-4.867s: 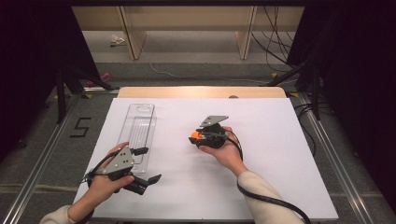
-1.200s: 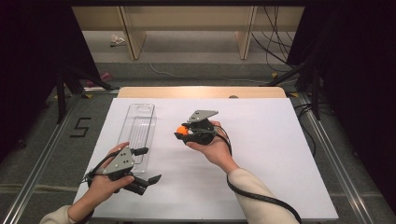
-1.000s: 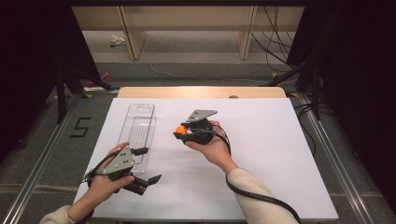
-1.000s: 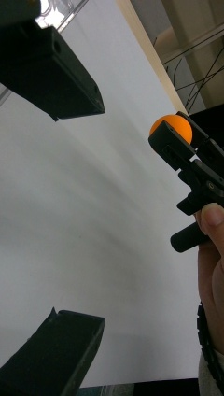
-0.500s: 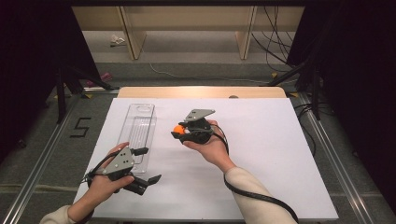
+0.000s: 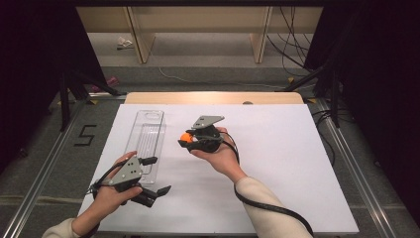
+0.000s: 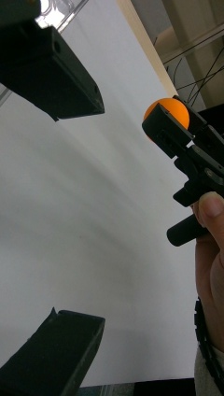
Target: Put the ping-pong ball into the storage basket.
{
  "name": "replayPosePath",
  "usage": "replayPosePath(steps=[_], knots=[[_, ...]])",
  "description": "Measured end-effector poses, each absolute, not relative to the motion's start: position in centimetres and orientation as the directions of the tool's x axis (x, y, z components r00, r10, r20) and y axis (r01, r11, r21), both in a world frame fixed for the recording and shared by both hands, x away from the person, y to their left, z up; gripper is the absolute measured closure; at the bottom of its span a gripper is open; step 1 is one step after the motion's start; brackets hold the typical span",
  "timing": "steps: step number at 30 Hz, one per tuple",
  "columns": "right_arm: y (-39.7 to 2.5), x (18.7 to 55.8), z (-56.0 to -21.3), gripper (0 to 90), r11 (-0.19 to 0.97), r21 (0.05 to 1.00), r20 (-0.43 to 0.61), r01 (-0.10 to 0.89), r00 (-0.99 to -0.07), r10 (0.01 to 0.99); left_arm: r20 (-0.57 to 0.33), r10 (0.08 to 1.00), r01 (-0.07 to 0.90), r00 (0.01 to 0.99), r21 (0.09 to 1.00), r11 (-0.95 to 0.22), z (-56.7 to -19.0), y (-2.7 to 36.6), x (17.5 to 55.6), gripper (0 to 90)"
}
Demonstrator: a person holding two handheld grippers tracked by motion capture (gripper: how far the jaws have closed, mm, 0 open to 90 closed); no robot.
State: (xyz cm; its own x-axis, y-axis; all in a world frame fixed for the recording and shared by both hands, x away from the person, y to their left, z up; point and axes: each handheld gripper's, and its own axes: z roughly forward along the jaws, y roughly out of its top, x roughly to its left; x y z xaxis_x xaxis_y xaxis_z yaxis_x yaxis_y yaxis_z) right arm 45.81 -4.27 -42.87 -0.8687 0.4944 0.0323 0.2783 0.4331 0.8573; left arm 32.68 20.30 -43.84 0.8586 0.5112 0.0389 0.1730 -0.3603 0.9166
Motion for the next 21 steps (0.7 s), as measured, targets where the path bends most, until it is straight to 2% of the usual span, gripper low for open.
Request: replayPosePath(steps=[21], knots=[[-3.2, 46.1, -42.7, 51.5, 0.429, 0.860, 0.037, 0.275, -0.873, 0.486, 0.042, 0.510, 0.171, 0.859, 0.916, -0.364, -43.9, 20.3, 32.7, 0.8]])
